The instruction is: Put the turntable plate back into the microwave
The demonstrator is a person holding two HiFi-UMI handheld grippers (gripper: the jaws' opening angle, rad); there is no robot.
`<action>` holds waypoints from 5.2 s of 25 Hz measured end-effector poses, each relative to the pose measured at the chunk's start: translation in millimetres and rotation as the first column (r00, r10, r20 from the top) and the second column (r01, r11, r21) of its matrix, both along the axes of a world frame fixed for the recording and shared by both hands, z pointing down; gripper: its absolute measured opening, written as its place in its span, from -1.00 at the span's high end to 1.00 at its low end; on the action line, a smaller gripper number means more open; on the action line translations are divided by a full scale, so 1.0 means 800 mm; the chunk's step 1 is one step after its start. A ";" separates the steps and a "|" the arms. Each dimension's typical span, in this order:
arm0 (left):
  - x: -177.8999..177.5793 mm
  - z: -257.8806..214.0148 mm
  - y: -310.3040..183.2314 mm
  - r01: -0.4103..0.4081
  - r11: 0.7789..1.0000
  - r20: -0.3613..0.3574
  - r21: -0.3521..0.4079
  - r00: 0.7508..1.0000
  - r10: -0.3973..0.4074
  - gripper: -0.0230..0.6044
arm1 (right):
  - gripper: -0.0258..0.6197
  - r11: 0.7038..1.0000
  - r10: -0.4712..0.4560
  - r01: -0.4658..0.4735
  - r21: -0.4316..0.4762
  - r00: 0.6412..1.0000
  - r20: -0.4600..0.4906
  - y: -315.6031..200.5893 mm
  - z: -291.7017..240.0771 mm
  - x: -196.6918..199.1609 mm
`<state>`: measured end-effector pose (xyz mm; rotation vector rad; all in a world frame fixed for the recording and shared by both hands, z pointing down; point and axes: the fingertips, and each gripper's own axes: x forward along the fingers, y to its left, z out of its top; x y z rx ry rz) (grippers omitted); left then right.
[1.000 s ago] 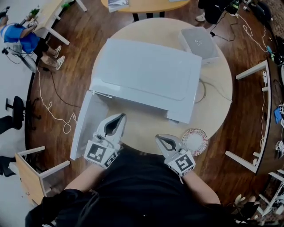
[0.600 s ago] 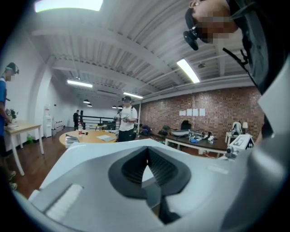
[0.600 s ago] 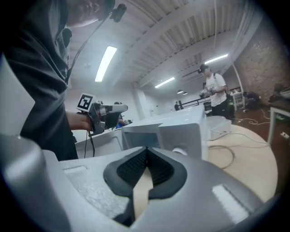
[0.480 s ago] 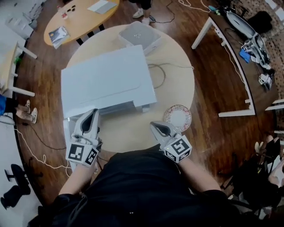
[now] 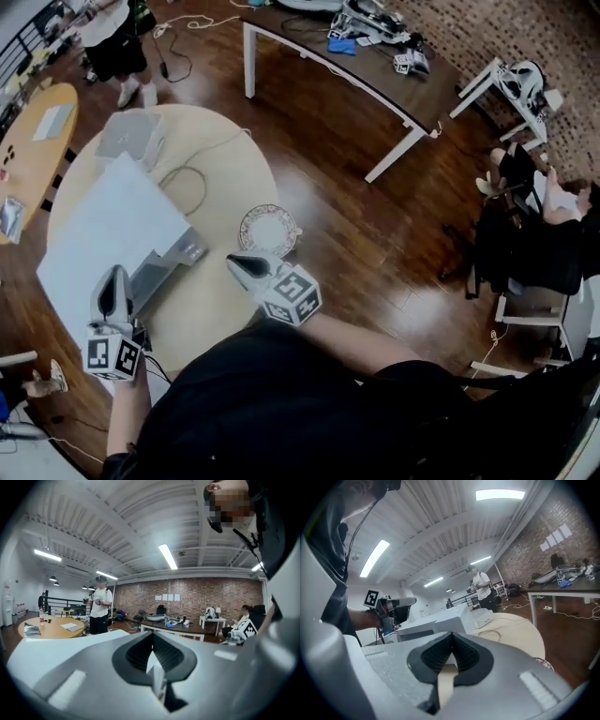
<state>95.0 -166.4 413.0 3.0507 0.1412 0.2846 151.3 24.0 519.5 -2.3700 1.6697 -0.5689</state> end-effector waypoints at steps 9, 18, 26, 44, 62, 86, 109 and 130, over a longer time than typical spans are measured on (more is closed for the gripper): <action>0.039 0.009 0.071 -0.169 0.985 -0.017 -0.032 0.986 0.168 0.91 | 0.92 0.992 0.115 -0.114 -0.062 0.993 0.019 0.052 0.028 0.008; 0.073 0.033 0.198 -0.398 0.917 0.024 -0.008 0.917 0.398 0.91 | 0.92 0.976 0.204 -0.198 -0.096 0.978 0.054 0.110 0.050 0.026; 0.093 0.045 0.232 -0.436 0.900 0.058 0.006 0.899 0.435 0.80 | 0.92 0.973 0.196 -0.187 -0.137 0.979 0.060 0.124 0.069 0.044; 0.127 0.059 0.256 -0.388 0.921 0.118 -0.013 0.914 0.387 0.73 | 0.70 0.940 0.238 -0.195 -0.280 0.963 0.126 0.175 0.156 0.100; 0.120 0.067 0.252 -0.292 0.956 0.174 -0.023 0.941 0.292 0.73 | 0.39 0.896 0.266 -0.182 -0.405 0.950 0.162 0.203 0.231 0.128; 0.108 0.062 0.225 -0.230 0.973 0.198 0.016 0.955 0.222 0.74 | 0.04 0.890 0.306 -0.177 -0.420 0.915 0.262 0.194 0.283 0.154; 0.089 0.072 0.211 -0.196 0.981 0.203 0.012 0.961 0.189 0.82 | 0.40 0.936 0.274 -0.120 -0.331 0.839 0.469 0.177 0.308 0.141; -0.002 0.030 0.125 -0.066 0.998 0.031 -0.014 0.997 0.066 0.88 | 0.77 0.914 0.398 -0.305 -0.266 0.799 0.451 0.167 0.251 0.129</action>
